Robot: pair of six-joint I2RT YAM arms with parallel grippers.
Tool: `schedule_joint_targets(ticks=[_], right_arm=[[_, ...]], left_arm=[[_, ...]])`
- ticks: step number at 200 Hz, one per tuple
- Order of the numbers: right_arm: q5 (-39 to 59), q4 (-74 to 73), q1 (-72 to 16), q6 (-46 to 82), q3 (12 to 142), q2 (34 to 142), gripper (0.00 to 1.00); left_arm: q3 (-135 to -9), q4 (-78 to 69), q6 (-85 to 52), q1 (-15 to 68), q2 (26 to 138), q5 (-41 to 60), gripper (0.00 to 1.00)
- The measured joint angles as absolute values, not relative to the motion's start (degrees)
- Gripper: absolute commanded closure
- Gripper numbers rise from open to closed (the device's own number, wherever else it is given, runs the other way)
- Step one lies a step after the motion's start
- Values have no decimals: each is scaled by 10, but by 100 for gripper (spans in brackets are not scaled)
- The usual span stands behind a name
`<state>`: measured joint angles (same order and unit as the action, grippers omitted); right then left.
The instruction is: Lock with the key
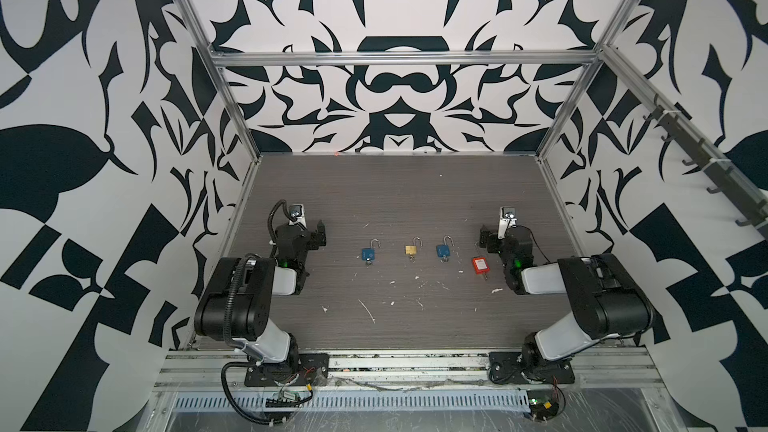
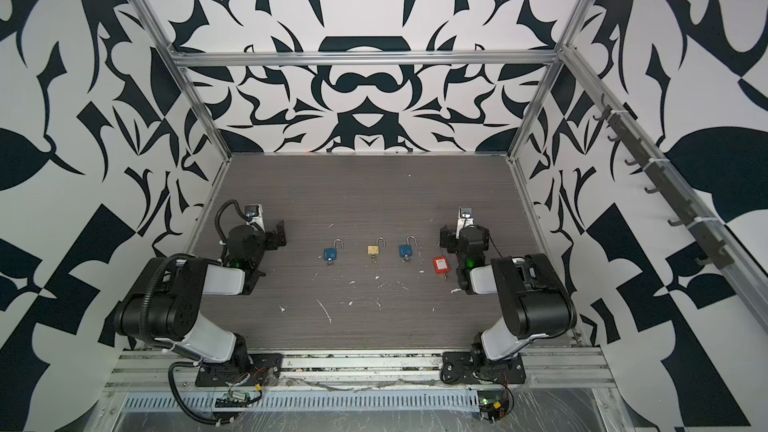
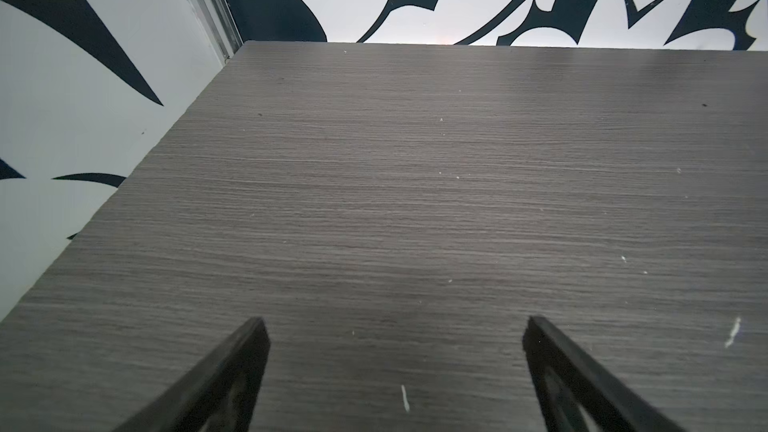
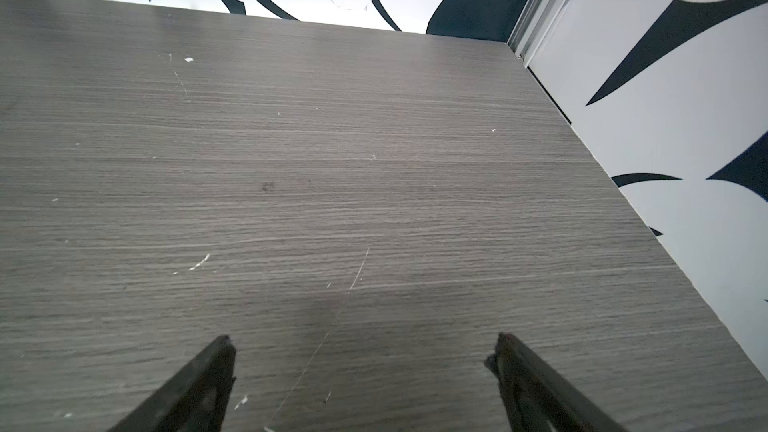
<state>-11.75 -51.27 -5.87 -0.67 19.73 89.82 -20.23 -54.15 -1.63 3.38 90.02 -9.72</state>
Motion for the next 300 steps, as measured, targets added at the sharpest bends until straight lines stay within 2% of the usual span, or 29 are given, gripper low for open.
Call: schedule_joint_targets(ticks=[264, 278, 300], right_arm=[[-94, -491, -50, -2, 199, 891, 1], [-122, -428, -58, 1, 211, 853, 0], [-173, -333, -74, 27, 252, 773, 1]], left_arm=[[-202, -541, -15, 34, 900, -92, 1], [-210, -484, -16, 41, 869, -114, 1], [-229, -396, -28, 45, 758, -157, 1]])
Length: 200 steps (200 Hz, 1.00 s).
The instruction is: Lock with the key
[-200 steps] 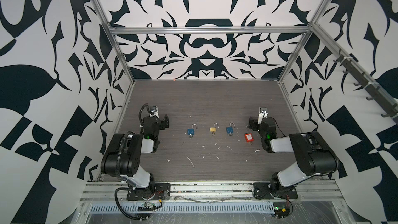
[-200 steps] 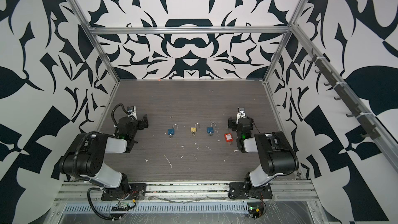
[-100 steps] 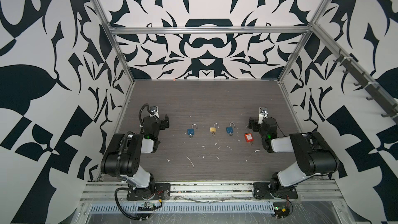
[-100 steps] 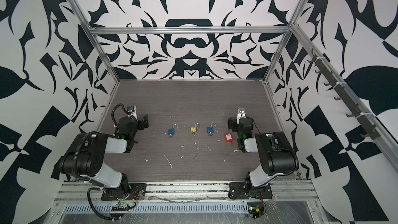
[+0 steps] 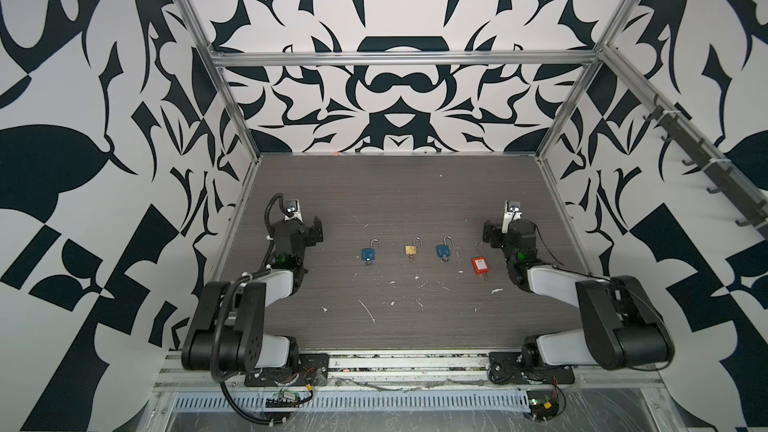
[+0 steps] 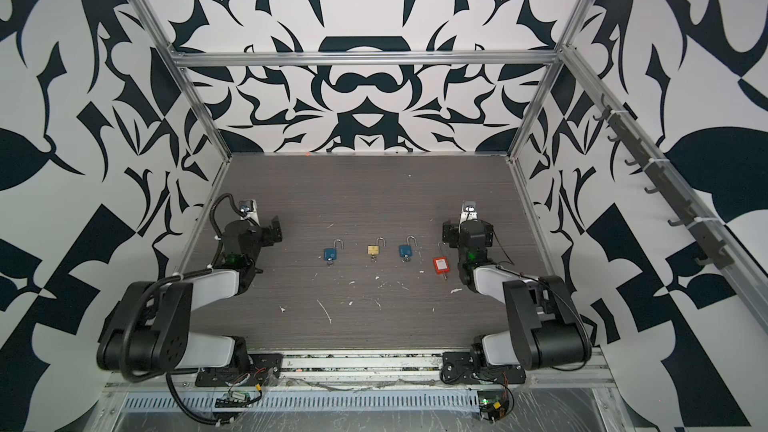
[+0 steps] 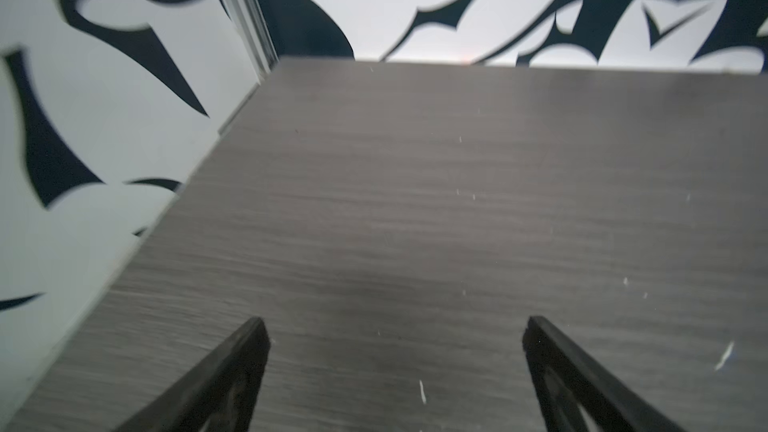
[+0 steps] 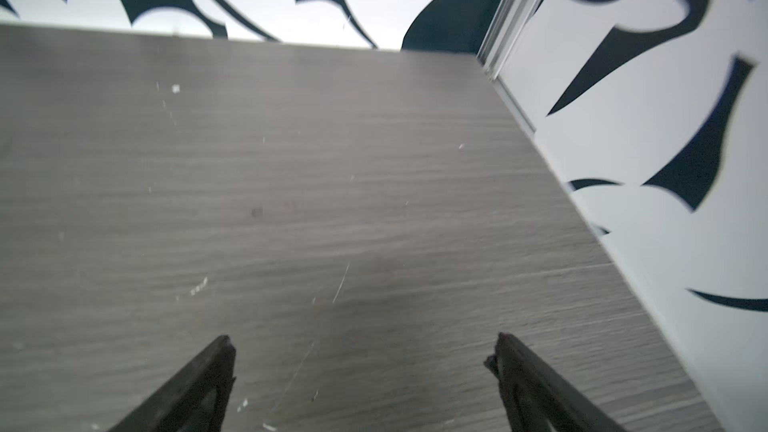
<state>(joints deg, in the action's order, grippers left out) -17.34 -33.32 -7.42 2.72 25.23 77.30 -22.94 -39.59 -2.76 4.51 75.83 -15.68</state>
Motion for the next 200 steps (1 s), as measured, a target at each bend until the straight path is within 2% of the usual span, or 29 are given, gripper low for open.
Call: schedule_joint_targets(ticks=[22, 45, 65, 86, 110, 161, 172, 182, 200], right_arm=[[-206, -196, -88, 93, 344, 715, 1], [-209, -69, -109, 157, 416, 675, 1], [-183, 51, -135, 192, 442, 635, 4], [-143, 173, -158, 219, 455, 602, 17], [-95, 277, -179, 251, 456, 577, 25], [-53, 327, -189, 302, 399, 576, 27], [-53, 316, -189, 312, 379, 586, 31], [-55, 307, -189, 318, 364, 599, 39], [-58, 288, -189, 331, 348, 625, 38]], left_arm=[[-238, -364, -67, 46, 655, -186, 1], [-299, -236, -150, 46, 611, -174, 1], [-365, -128, -215, 46, 603, -96, 1], [-380, -77, -266, 54, 592, 21, 1], [-372, -17, -311, 107, 590, 109, 1], [-381, 56, -332, 227, 612, 176, 0], [-390, 57, -333, 242, 622, 179, 1], [-399, 56, -335, 251, 631, 180, 2], [-410, 52, -337, 261, 643, 183, 3]])
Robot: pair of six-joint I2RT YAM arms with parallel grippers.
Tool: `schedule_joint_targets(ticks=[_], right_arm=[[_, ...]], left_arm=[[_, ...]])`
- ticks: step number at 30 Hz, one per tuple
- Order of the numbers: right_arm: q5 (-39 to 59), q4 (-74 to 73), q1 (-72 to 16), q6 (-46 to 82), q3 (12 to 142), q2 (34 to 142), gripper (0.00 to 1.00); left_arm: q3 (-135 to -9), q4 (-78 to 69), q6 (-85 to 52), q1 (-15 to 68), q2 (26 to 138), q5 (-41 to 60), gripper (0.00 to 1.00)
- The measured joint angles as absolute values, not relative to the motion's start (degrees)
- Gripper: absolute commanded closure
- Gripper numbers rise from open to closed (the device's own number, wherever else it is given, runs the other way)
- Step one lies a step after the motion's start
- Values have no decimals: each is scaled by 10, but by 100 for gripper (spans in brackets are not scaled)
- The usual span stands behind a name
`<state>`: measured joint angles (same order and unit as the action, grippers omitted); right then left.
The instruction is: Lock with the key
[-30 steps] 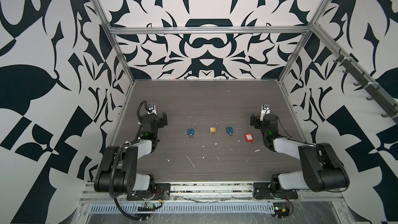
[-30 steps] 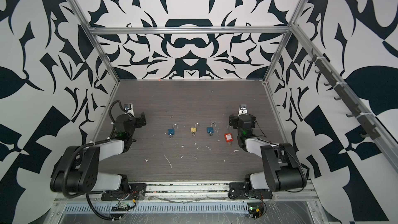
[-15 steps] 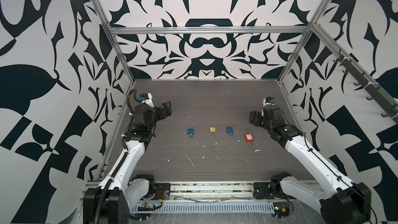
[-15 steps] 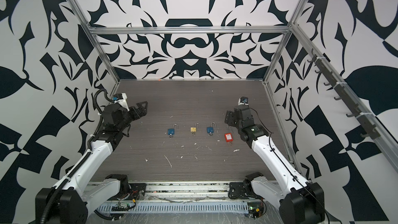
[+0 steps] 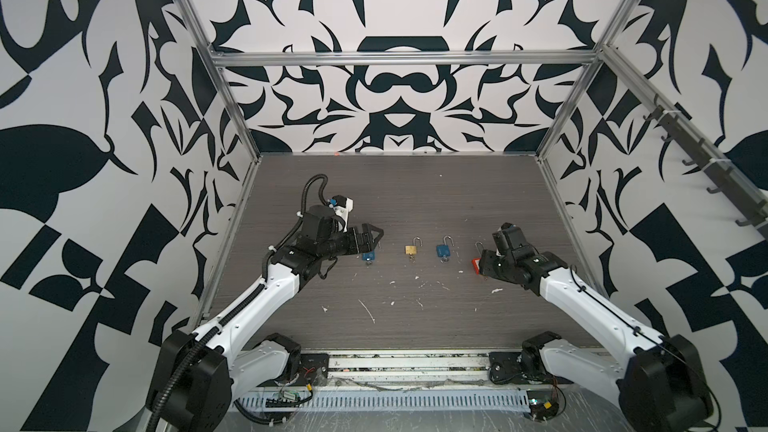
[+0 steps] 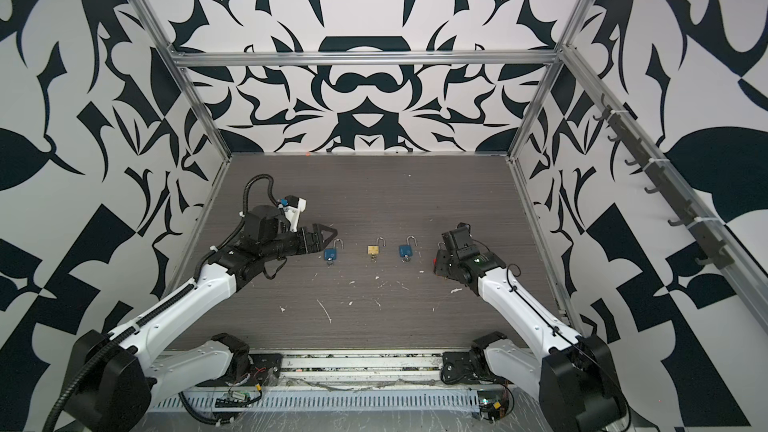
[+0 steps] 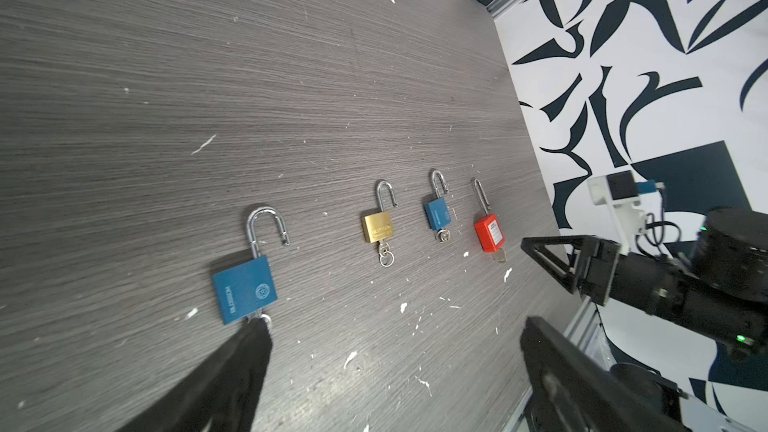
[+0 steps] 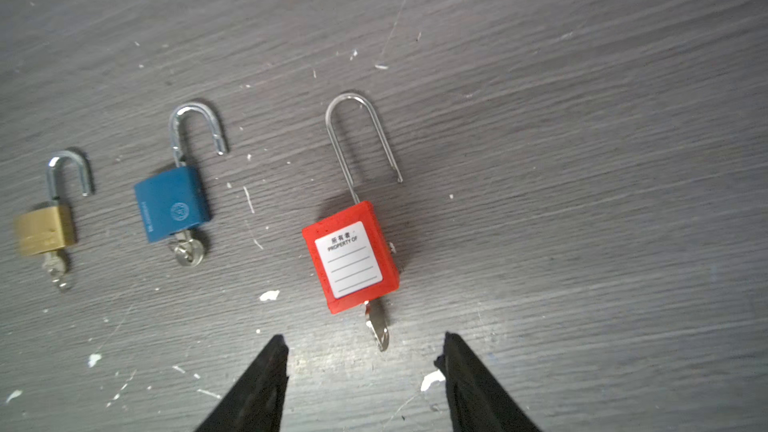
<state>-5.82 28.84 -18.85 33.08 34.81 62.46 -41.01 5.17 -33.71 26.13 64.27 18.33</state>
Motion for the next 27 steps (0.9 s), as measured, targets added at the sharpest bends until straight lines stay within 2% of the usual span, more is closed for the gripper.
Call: schedule_joint_targets(ticks=[9, 27], right_arm=[[-80, 216, -189, 324, 331, 647, 33], [-66, 185, -189, 298, 359, 778, 40]], left_arm=[[-417, 41, -342, 269, 664, 189, 4], [-417, 32, -344, 285, 695, 197, 3]])
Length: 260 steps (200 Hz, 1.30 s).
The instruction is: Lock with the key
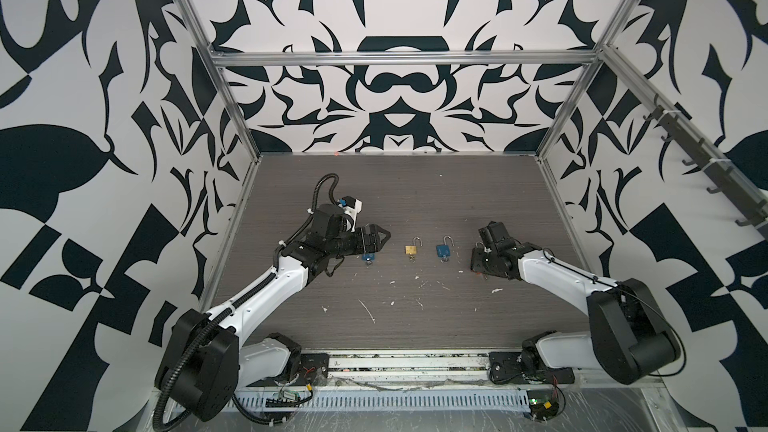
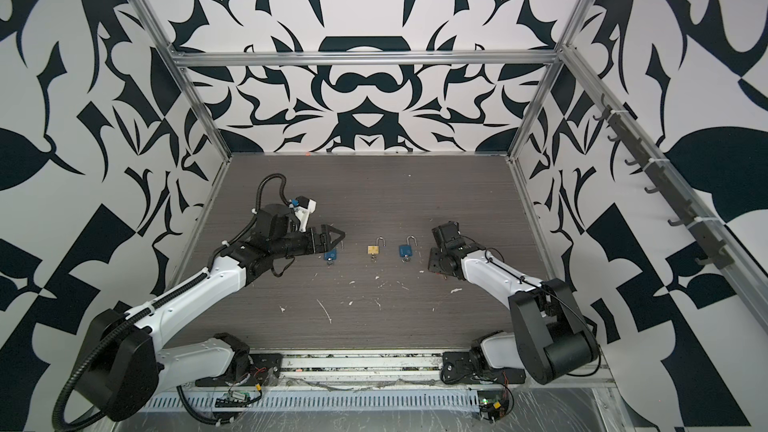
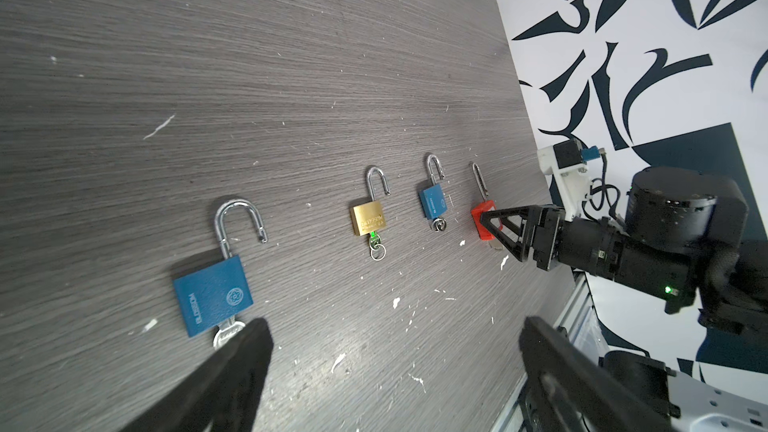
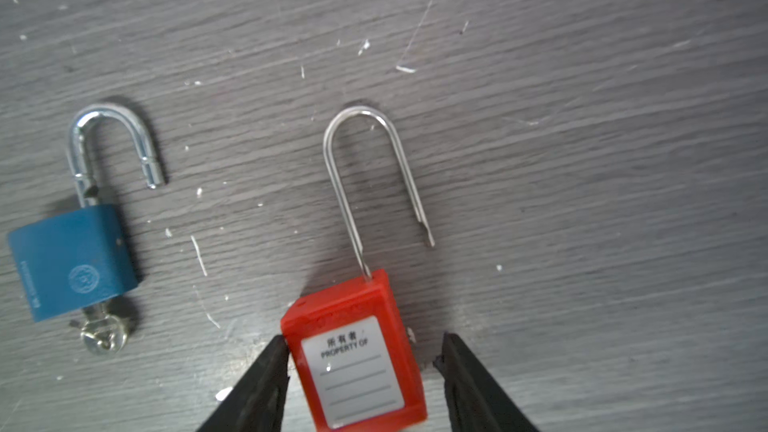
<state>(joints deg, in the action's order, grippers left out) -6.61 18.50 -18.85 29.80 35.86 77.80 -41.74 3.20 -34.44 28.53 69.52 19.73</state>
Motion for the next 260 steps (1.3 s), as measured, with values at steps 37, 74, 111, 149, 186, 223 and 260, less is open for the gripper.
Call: schedule_joint_targets(ticks=[37, 74, 111, 149, 186, 223, 260], right_arm=[[-60, 181, -189, 298, 359, 790, 46], [-56, 182, -189, 298, 364, 802, 47], [-56, 182, -189, 298, 368, 810, 48], [-58, 189, -192, 298, 379, 821, 49], [-65, 197, -197, 298, 388, 830, 53], [-73, 198, -203, 298, 391, 833, 58], [-76, 199, -211, 296, 392, 833, 78]], left_arm=[[-419, 26, -345, 290, 707, 200, 3], [-421, 24, -345, 296, 714, 201, 3], [-425, 23, -345, 297, 717, 205, 3], [-425, 23, -345, 299, 719, 207, 3], [-425, 23, -345, 299, 719, 207, 3], [-425, 23, -345, 299, 719, 207, 3], [-425, 23, -345, 299, 719, 207, 4]])
